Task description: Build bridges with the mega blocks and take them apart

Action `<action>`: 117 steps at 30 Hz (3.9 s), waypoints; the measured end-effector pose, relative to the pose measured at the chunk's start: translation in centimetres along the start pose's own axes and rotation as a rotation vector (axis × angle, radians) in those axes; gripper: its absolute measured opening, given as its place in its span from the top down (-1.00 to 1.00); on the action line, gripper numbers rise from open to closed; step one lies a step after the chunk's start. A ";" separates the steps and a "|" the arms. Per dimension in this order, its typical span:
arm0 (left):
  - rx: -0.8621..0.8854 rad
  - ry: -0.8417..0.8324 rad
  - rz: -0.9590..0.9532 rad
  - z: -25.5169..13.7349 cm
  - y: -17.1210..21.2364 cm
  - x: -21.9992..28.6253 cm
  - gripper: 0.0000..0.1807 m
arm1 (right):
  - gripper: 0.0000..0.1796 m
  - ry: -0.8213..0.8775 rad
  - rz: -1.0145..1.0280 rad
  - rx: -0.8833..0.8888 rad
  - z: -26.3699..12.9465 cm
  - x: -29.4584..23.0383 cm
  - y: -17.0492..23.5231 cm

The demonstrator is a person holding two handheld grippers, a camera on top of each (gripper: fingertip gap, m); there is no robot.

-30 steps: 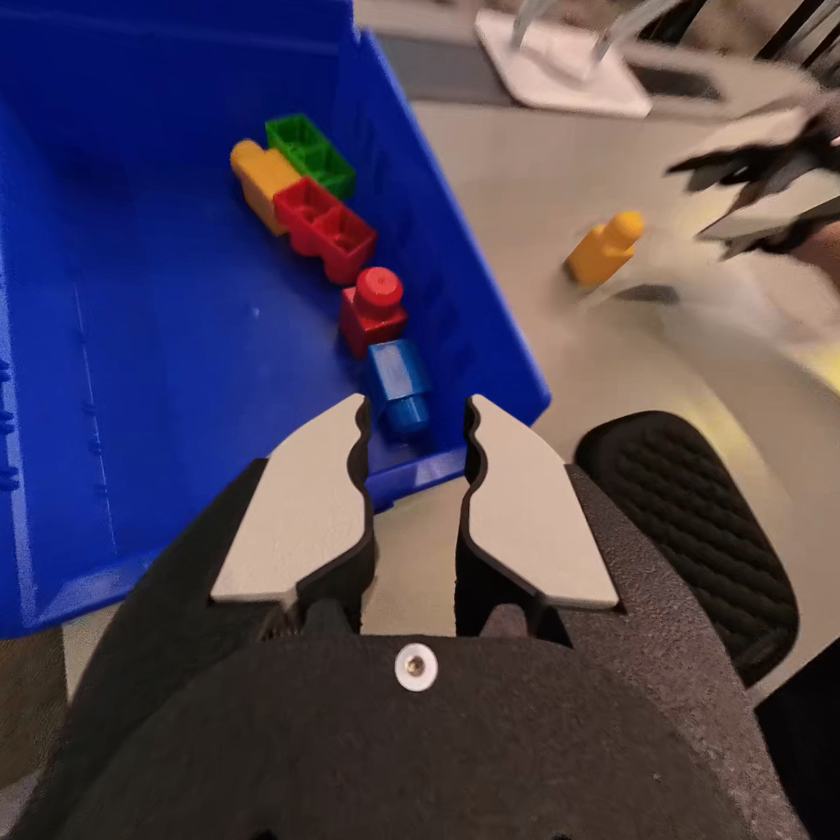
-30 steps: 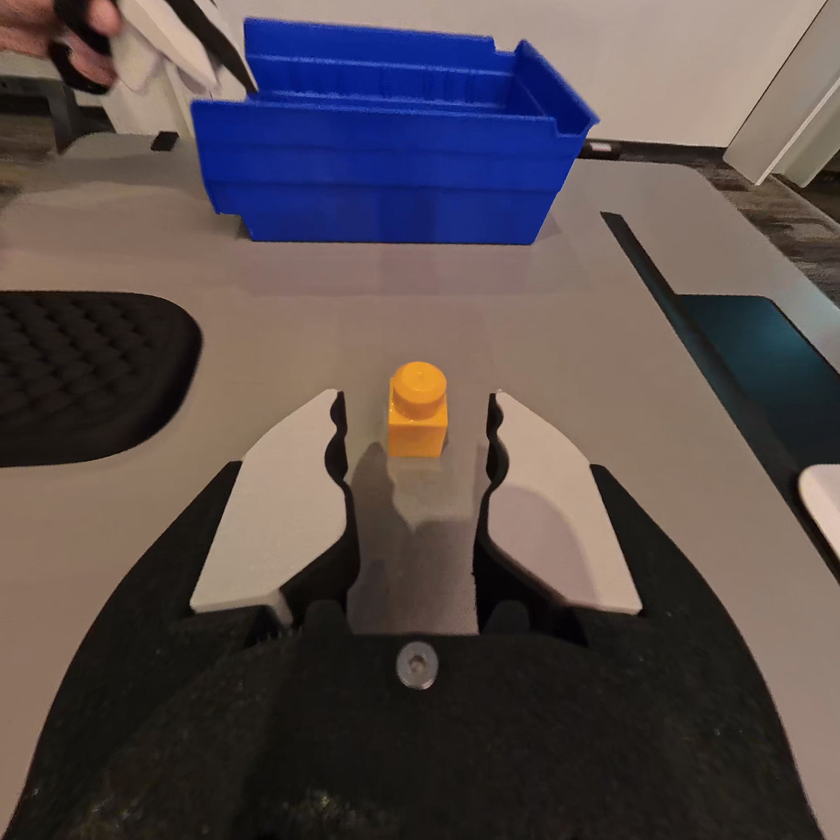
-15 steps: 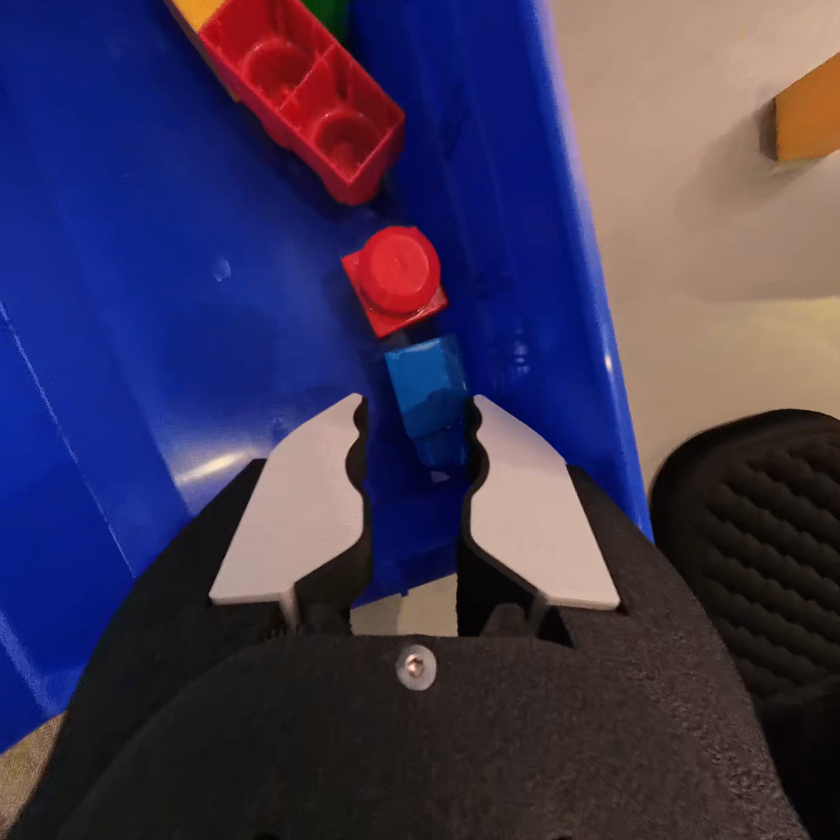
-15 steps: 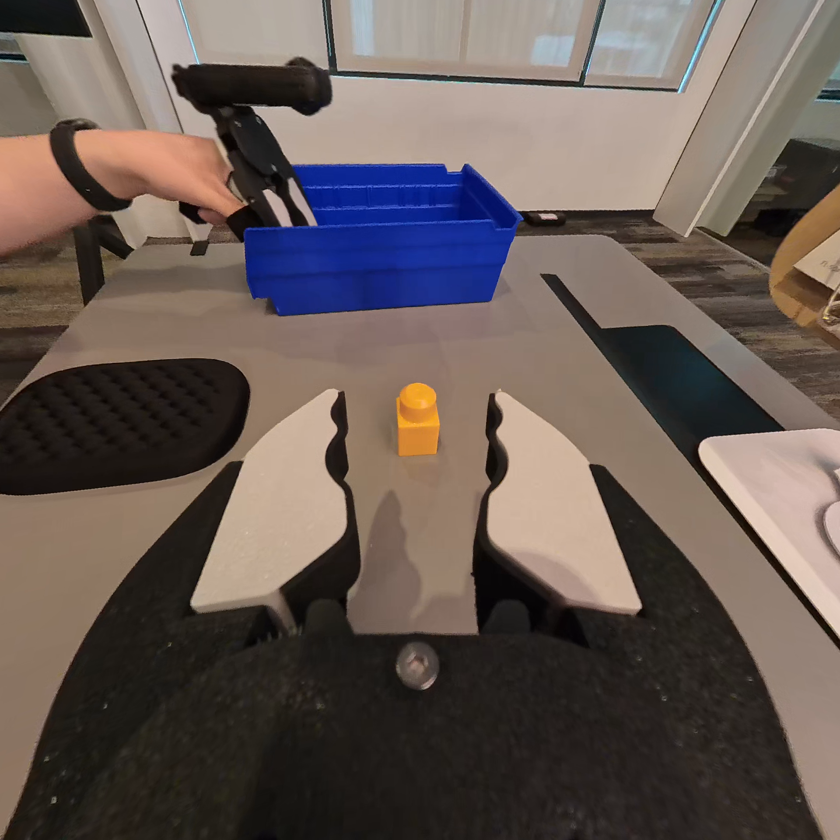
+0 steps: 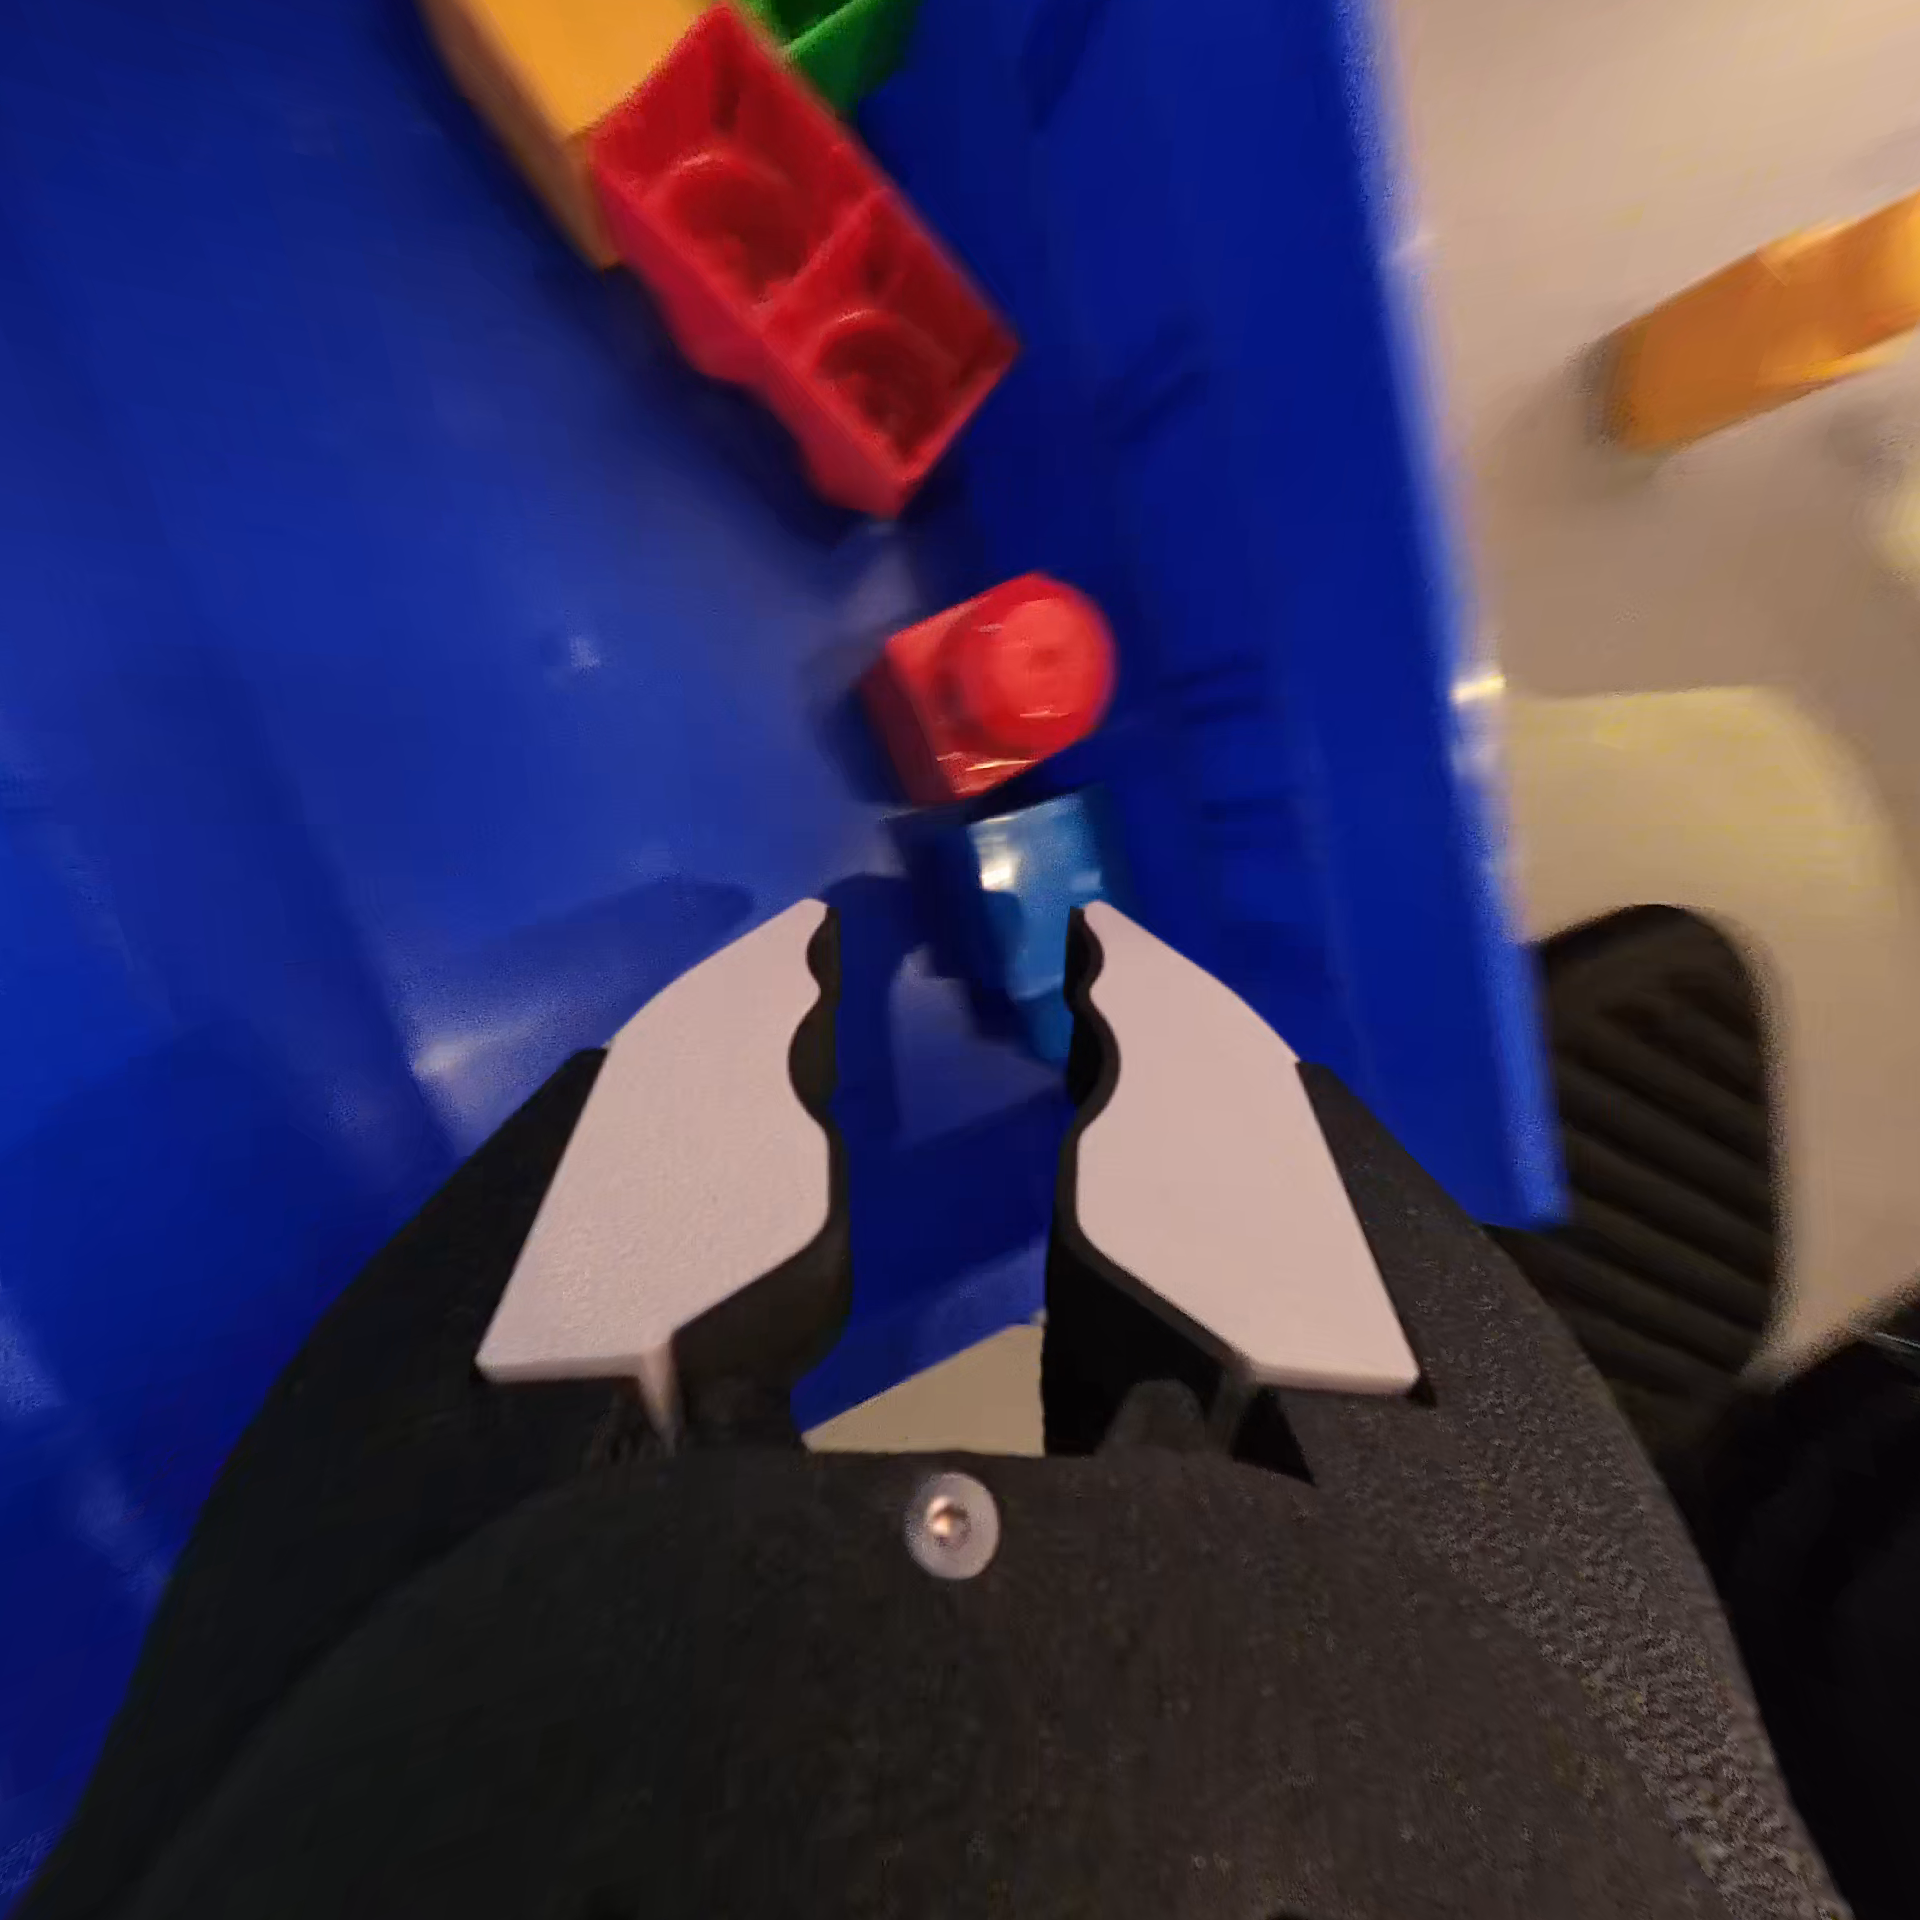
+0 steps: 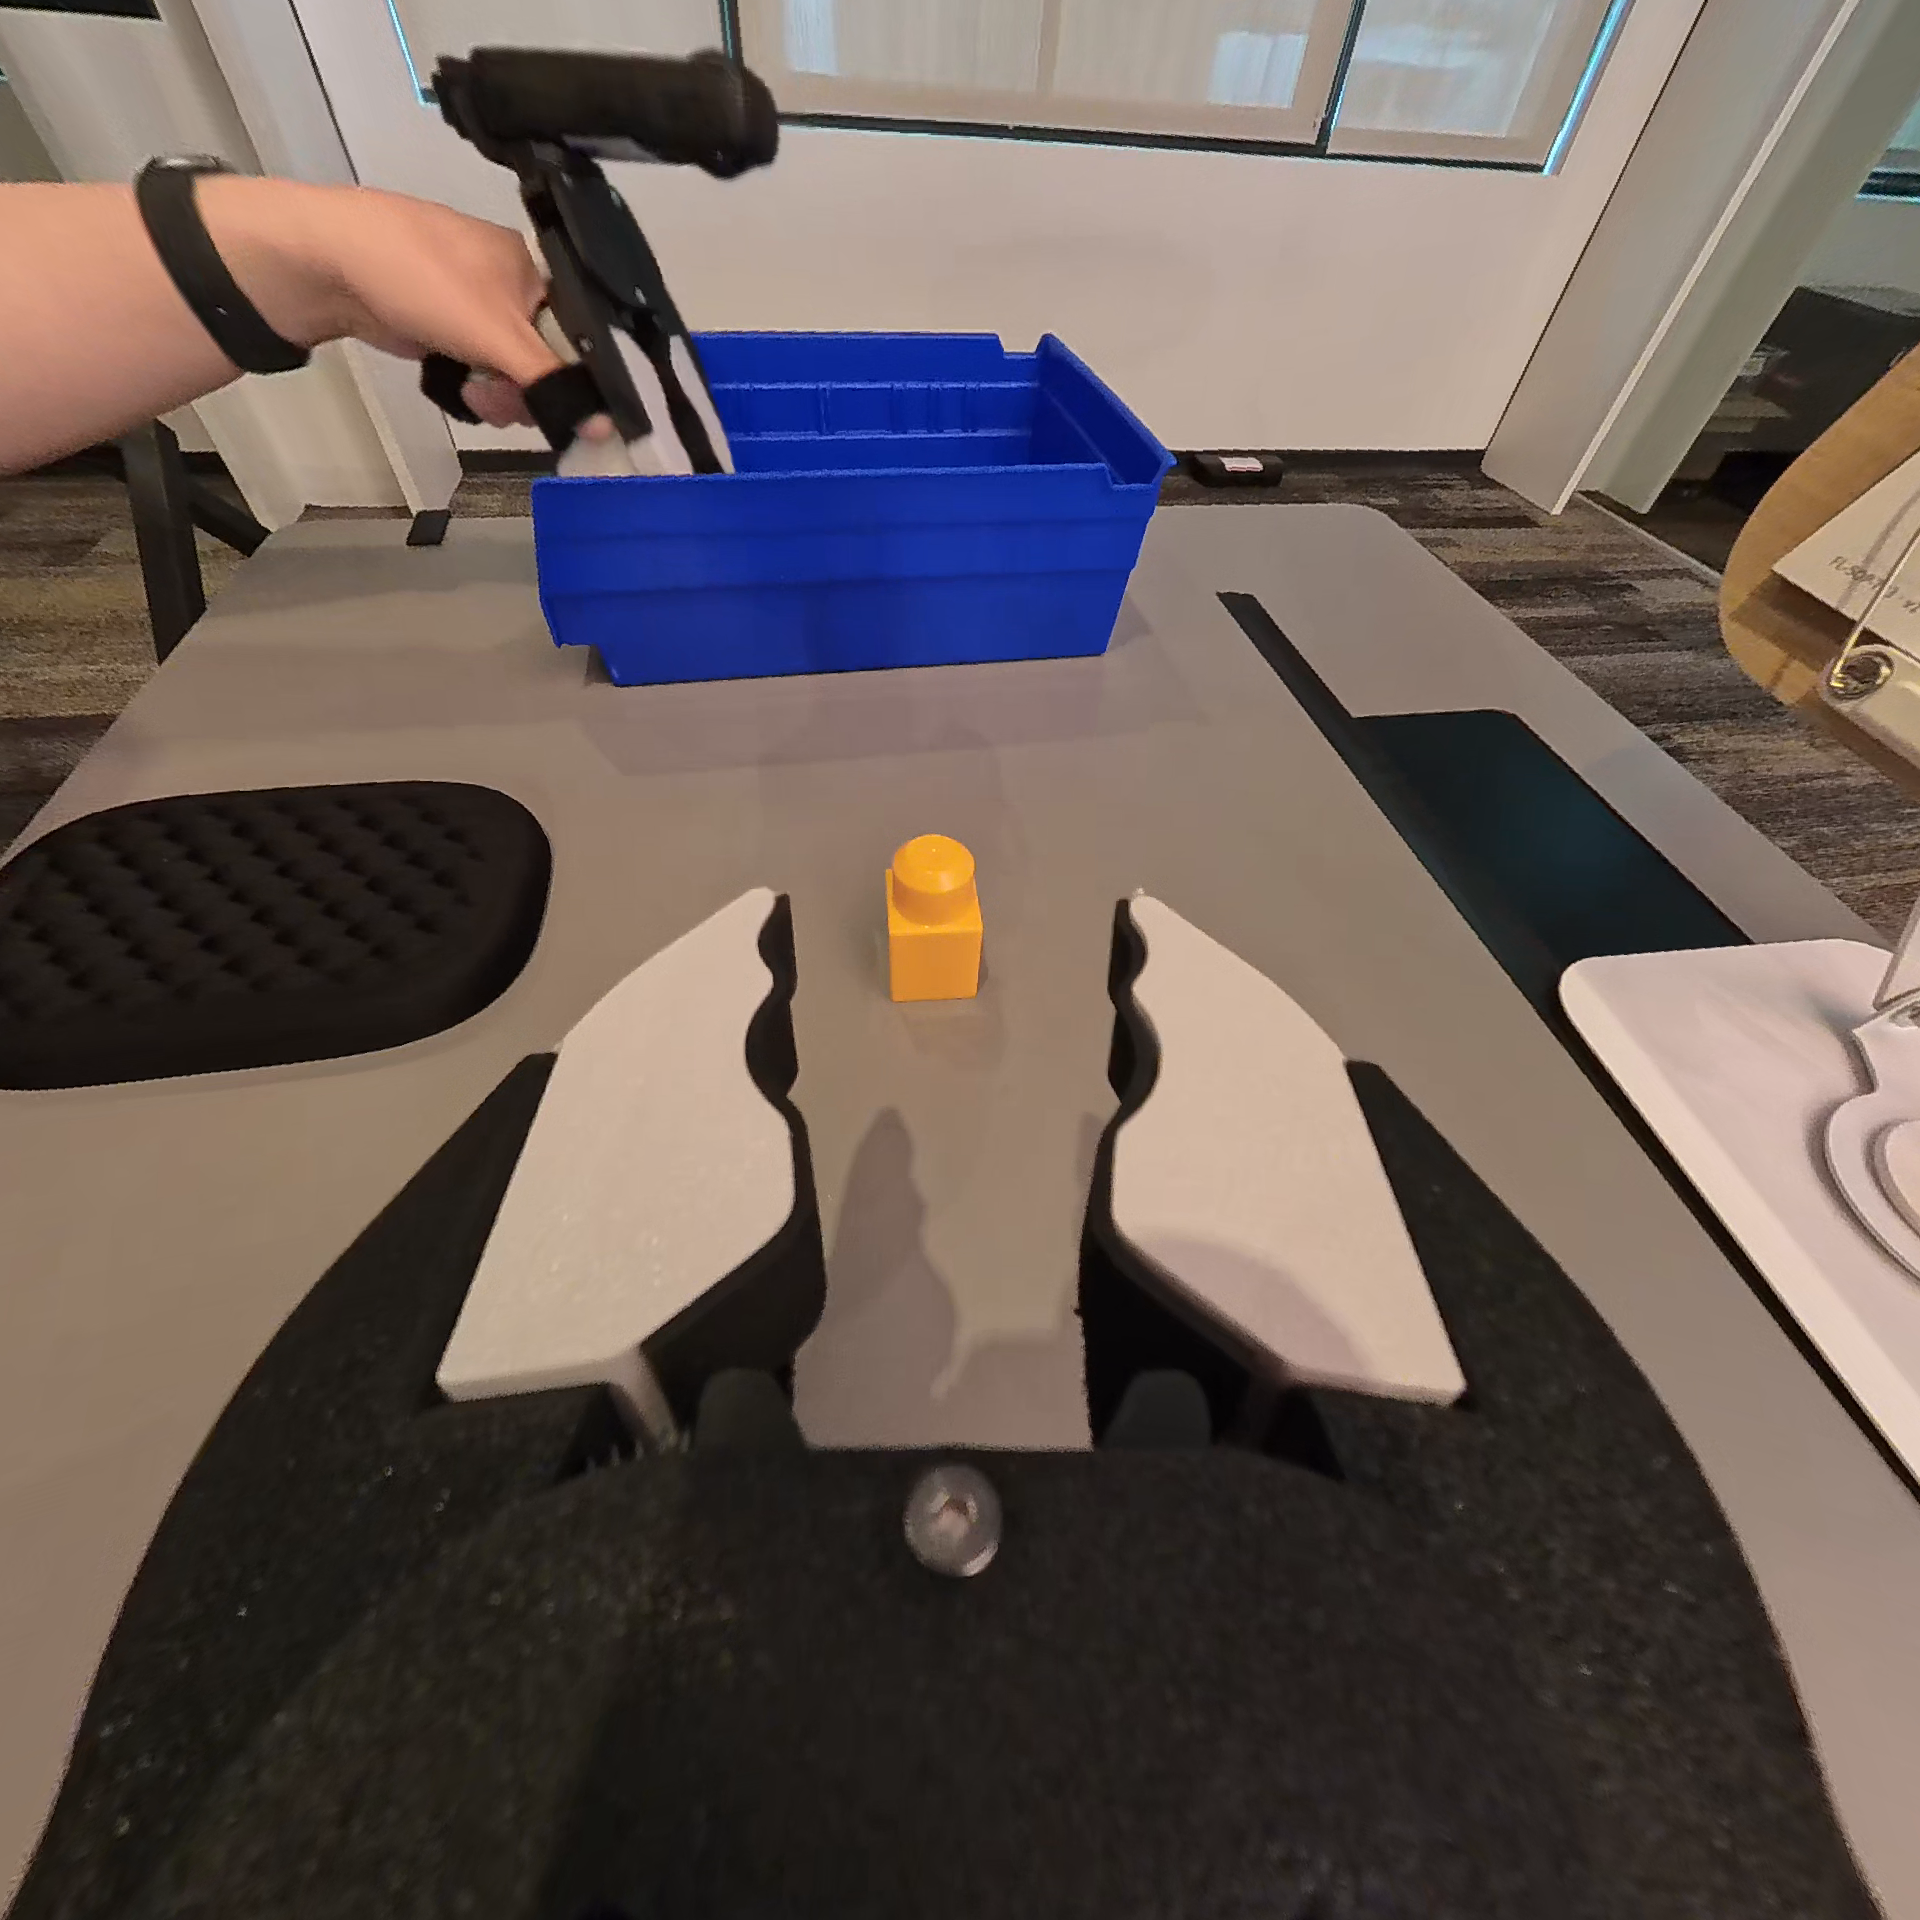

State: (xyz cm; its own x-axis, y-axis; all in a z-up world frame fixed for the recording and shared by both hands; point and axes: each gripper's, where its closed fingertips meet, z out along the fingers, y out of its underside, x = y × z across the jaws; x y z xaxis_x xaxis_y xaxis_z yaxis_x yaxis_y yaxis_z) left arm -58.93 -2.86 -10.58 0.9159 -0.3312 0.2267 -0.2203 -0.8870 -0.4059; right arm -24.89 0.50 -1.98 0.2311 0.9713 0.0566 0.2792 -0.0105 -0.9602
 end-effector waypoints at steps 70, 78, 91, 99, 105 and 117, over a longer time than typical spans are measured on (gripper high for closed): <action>-0.287 0.531 0.250 1.6 -4.7 27.7 0.68 | 0.48 0.189 -0.974 -0.095 3.2 -7.7 -1.8; -0.359 0.544 0.257 2.3 -4.3 29.3 0.68 | 0.56 0.268 -1.143 -0.210 4.3 -7.3 -0.6; 0.277 0.645 0.214 -3.4 -10.7 25.7 0.70 | 0.58 -0.103 -0.039 -0.201 6.8 -4.0 6.9; 0.339 0.464 0.354 -4.9 -8.3 24.1 0.74 | 0.58 -0.095 0.089 -0.205 7.0 -1.8 7.7; 0.257 0.347 0.415 -1.6 -7.3 23.1 0.73 | 0.58 -0.166 0.238 -0.288 6.4 -2.8 8.6; 0.256 0.151 0.533 7.8 -7.0 27.0 0.91 | 0.58 -0.363 0.779 -0.318 4.7 -5.4 8.5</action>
State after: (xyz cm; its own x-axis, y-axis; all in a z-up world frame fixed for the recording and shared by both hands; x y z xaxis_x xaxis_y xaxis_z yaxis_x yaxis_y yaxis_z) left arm -30.01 -3.06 -8.54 0.6399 -0.7669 0.0489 -0.5309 -0.4871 -0.6934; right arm -28.14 -3.77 -11.69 0.1696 0.6768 -0.7163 0.4231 -0.7065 -0.5673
